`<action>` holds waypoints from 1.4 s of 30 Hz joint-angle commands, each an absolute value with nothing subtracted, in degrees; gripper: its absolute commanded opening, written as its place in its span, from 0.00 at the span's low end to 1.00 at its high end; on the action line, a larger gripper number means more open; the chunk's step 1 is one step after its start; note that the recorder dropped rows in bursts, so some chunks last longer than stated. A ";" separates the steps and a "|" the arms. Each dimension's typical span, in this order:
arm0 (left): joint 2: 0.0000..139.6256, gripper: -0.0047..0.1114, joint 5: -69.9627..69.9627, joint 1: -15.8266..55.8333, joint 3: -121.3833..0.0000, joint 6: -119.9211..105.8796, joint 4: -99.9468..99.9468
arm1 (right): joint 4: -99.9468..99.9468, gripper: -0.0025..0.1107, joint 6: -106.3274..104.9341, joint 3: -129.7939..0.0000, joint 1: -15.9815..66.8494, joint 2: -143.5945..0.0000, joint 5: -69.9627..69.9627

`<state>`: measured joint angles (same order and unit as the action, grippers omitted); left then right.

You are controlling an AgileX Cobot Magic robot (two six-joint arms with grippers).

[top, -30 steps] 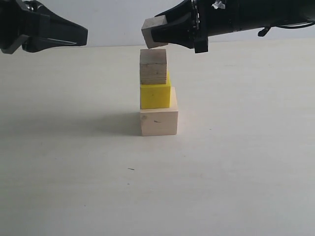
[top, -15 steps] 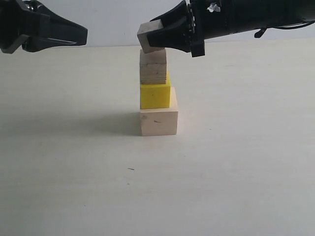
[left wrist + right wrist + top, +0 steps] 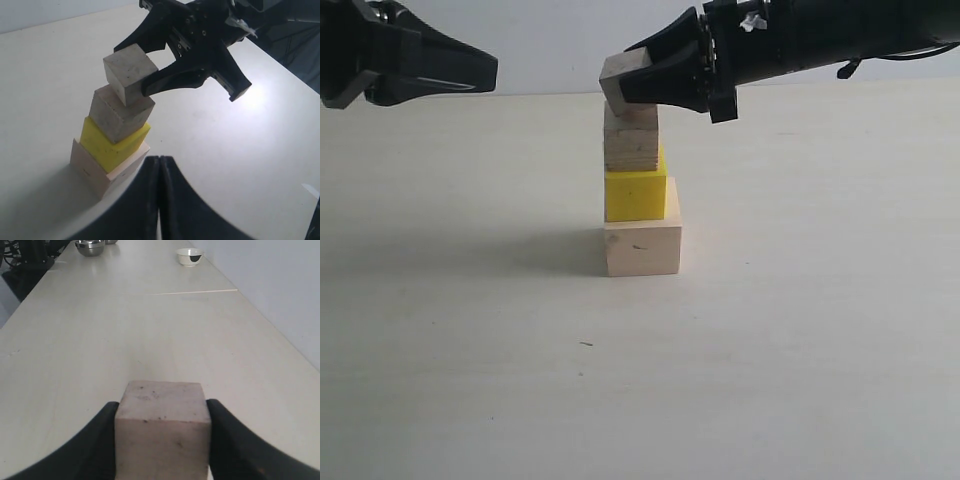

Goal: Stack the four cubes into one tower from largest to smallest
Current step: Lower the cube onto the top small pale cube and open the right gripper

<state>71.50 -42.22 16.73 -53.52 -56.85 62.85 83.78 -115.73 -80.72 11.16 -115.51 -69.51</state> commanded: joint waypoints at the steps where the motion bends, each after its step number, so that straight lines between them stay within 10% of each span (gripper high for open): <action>1: 71.07 0.04 -41.70 16.57 -53.36 -56.99 63.07 | 83.56 0.02 -115.28 -80.93 11.67 -115.35 -69.96; 42: 71.07 0.04 -41.68 16.57 -53.36 -56.78 63.07 | 82.29 0.02 -115.04 -80.93 11.96 -116.28 -69.96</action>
